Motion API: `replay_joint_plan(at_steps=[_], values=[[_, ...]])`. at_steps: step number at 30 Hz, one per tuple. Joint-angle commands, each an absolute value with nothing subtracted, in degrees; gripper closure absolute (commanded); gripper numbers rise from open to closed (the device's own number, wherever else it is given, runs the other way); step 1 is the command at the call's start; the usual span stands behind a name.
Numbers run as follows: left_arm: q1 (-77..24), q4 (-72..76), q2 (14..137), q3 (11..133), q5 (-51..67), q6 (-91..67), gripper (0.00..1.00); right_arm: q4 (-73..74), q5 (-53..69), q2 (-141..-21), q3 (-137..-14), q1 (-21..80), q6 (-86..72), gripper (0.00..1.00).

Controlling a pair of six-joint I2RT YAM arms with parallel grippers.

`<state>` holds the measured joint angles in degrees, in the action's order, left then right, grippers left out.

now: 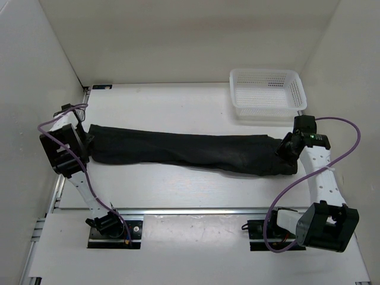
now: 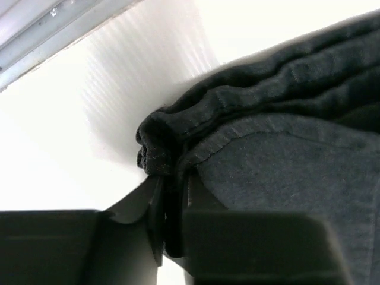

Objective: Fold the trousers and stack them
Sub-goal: Fold the trousers

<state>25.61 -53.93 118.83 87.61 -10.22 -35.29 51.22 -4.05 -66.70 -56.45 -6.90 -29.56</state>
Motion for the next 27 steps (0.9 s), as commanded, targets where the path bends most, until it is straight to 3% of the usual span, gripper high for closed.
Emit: replay_joint_plan(at_steps=[1,17,27], values=[[26.10,-54.49,118.75,88.32,-12.65,-35.07,0.89,50.80,-3.34,-65.04,-56.34,-7.03,-29.27,0.56],[10.12,-65.92,95.37,105.55,-17.67,-25.85,0.90,50.80,-1.15,-62.23,-57.92,-7.03,-29.27,0.56],[-20.36,-68.47,91.41,102.23,-21.79,-34.44,0.90,50.27,-0.53,-58.37,-56.34,-7.03,-29.27,0.56]])
